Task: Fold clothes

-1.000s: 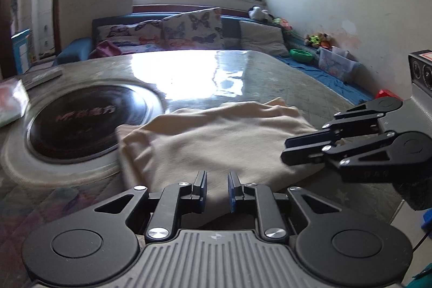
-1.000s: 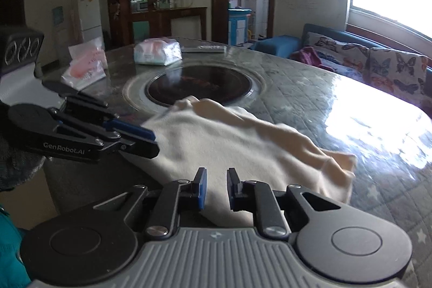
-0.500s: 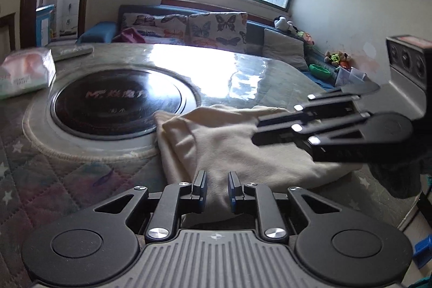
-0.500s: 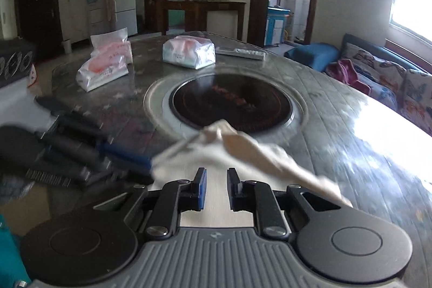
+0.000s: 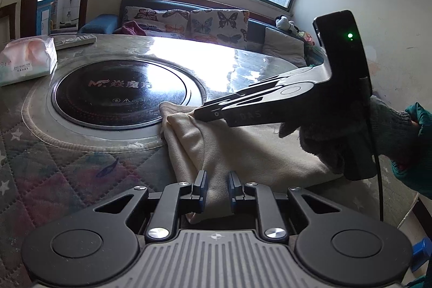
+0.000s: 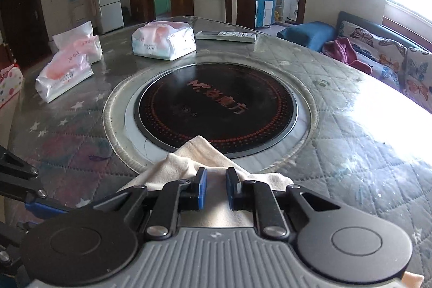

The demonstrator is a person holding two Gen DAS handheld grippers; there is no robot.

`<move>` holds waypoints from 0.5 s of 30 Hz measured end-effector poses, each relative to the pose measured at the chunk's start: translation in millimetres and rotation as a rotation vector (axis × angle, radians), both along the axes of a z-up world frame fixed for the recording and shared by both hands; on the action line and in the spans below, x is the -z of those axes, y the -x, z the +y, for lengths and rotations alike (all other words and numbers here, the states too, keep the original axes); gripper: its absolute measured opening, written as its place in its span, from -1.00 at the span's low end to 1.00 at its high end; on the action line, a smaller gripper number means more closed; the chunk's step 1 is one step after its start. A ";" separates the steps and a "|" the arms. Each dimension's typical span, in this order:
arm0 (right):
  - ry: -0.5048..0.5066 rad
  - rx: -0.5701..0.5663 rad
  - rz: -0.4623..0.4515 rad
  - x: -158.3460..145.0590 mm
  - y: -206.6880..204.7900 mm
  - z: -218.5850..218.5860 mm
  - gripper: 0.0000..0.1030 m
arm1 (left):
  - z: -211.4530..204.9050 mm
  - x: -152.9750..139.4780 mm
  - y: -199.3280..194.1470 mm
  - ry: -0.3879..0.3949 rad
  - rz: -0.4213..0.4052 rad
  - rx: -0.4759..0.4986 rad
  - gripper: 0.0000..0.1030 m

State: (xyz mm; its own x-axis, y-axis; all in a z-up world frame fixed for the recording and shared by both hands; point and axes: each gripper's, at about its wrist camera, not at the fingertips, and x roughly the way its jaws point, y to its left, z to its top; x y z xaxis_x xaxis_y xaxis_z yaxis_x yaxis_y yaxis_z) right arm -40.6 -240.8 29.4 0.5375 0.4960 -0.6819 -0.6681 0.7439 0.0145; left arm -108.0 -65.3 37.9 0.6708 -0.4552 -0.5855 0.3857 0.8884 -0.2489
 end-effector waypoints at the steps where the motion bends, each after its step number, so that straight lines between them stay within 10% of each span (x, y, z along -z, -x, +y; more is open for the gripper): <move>1: 0.007 -0.004 -0.004 0.1 0.4 0.9 -0.72 | 0.3 -0.4 -2.2 -0.001 -0.001 0.002 -0.64; 15: 0.061 -0.134 -0.111 -40.2 65.8 -9.4 -0.59 | 31.5 -6.5 -25.2 0.037 0.058 -0.137 -0.40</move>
